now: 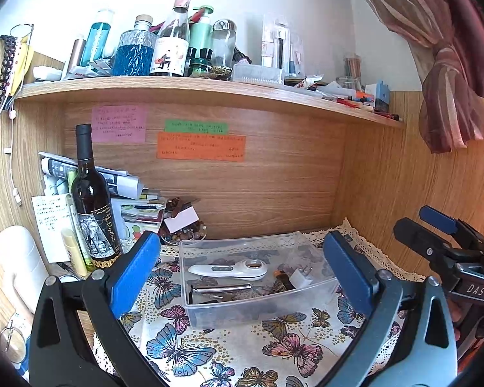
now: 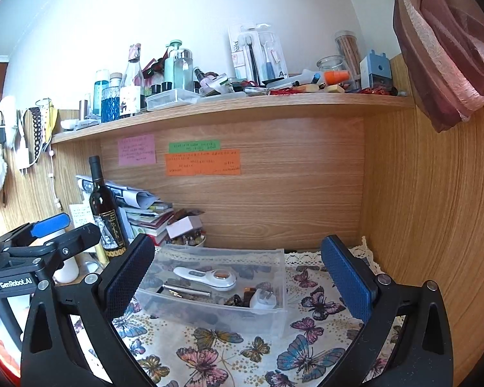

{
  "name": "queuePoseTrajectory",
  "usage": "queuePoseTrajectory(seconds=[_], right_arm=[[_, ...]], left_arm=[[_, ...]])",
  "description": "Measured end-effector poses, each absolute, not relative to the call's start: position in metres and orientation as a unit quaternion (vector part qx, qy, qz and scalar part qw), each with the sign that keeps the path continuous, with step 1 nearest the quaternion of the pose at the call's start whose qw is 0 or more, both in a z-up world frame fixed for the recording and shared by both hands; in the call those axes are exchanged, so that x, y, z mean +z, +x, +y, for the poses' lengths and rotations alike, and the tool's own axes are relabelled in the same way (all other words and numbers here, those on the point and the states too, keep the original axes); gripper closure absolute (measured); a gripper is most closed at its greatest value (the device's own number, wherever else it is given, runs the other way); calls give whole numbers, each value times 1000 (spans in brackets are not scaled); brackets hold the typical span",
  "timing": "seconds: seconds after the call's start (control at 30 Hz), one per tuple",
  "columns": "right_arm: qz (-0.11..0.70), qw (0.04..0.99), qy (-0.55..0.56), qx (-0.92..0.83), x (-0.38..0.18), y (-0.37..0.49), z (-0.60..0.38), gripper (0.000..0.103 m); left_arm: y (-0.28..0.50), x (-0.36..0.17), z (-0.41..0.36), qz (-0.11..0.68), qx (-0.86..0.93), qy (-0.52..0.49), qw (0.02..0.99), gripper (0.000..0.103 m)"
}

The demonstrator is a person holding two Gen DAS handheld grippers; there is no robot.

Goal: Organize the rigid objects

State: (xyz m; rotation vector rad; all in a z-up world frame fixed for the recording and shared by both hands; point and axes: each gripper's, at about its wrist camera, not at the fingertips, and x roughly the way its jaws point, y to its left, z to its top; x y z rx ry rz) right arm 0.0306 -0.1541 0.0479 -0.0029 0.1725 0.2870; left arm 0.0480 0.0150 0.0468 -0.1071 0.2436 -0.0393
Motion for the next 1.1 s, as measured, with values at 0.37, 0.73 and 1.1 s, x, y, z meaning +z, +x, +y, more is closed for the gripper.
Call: queuePoseTrajectory(seconds=[0.37, 0.73, 1.1], right_arm=[[86, 986, -2, 145, 47, 25, -154, 0], [86, 985, -3, 149, 47, 23, -154, 0], [87, 985, -2, 152, 47, 22, -152, 0]], left_arm=[[45, 47, 15, 120, -17, -53, 991, 0], [40, 47, 12, 116, -15, -51, 992, 0], [39, 48, 9, 113, -12, -48, 992, 0]])
